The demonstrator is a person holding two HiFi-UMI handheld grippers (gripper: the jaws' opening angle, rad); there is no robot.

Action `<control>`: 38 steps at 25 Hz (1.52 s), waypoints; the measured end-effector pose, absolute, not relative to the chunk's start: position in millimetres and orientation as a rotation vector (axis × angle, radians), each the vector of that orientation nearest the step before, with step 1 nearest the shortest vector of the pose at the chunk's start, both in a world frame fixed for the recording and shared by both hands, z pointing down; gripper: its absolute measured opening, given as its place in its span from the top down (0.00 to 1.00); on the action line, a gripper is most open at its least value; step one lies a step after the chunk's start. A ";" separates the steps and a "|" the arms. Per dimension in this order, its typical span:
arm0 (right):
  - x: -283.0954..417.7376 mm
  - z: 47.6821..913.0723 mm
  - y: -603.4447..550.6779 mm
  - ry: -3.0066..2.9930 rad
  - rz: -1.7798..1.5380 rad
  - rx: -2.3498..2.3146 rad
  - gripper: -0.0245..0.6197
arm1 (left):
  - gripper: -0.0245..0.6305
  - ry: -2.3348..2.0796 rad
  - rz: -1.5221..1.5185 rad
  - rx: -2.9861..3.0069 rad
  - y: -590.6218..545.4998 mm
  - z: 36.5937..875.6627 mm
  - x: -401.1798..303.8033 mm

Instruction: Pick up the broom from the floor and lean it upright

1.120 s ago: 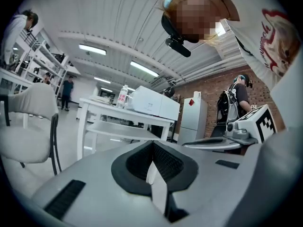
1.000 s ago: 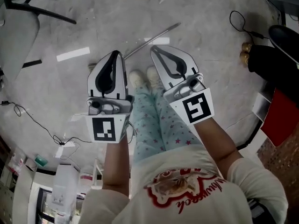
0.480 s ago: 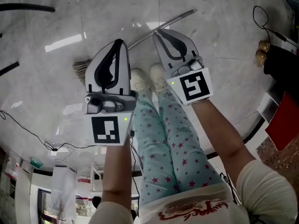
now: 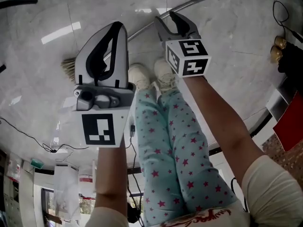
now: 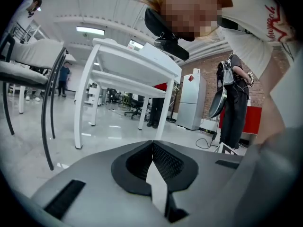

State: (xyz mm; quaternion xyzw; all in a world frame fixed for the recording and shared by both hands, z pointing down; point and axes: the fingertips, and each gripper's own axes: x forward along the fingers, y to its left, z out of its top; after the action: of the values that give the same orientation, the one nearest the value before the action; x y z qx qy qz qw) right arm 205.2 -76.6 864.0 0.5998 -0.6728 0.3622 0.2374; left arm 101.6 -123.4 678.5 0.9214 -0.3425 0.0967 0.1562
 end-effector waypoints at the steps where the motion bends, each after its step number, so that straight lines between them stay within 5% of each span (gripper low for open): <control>1: 211.4 876.4 -74.1 -1.800 1.034 1.664 0.68 | 0.93 -0.974 0.277 2.642 -124.6 682.3 104.2; 12: 251.6 995.5 -39.0 -1.254 1.543 1.870 0.67 | 0.93 -0.858 0.253 2.704 -121.2 711.5 135.1; 25: 258.7 1035.7 -31.5 -0.898 1.854 2.004 0.72 | 0.93 -0.853 0.263 2.700 -124.6 724.3 131.3; 38: 236.8 884.8 -74.5 -1.147 1.900 2.283 0.81 | 0.93 -0.957 0.268 2.681 -143.8 655.8 113.5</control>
State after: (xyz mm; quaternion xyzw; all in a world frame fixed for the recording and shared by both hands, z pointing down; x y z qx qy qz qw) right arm 236.8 -74.5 884.8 0.7168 -0.3601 0.5967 -0.0211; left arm 113.5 -143.8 655.8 0.9284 -0.3313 0.0927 0.1407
